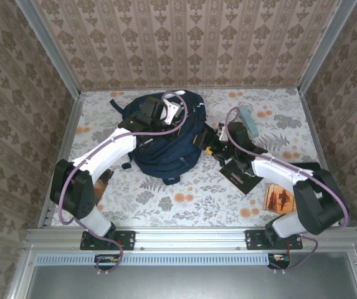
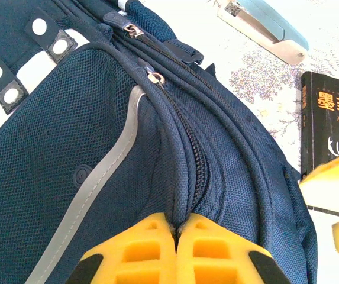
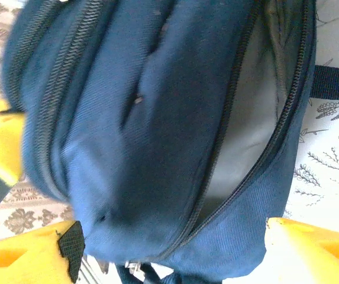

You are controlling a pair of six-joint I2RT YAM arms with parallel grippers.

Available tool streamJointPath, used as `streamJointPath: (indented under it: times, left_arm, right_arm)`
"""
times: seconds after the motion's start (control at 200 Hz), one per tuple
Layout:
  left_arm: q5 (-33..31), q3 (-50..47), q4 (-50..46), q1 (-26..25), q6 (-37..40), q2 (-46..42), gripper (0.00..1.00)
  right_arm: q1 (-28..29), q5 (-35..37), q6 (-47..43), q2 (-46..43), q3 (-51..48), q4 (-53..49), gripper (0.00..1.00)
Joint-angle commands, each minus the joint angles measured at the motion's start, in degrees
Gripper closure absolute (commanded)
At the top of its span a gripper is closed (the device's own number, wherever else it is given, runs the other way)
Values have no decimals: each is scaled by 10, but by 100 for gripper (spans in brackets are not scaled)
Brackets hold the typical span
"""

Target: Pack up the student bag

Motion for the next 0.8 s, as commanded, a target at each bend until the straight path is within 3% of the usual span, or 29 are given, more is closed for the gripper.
streamJointPath:
  times: [0.0, 0.155, 0.28, 0.555, 0.615, 0.685, 0.795]
  left_arm:
    - [24, 10, 41, 5, -23, -42, 100]
    - [29, 10, 33, 5, -31, -45, 100]
    - [19, 3, 23, 6, -40, -57, 100]
    - [15, -18, 22, 12, -67, -74, 97]
    - [5, -11, 5, 14, -80, -75, 88]
    - [-20, 7, -29, 16, -105, -79, 69]
    - [-63, 28, -110, 29, -162, -93, 52]
  right_arm:
    - [2, -46, 56, 37, 26, 61, 18]
    - [8, -90, 64, 76, 41, 137, 31]
    - [21, -96, 52, 79, 56, 134, 44]
    - [27, -109, 102, 93, 47, 217, 43]
    - [27, -111, 134, 103, 40, 262, 43]
    - [29, -108, 166, 114, 40, 301, 44]
    - [40, -90, 176, 120, 55, 296, 50]
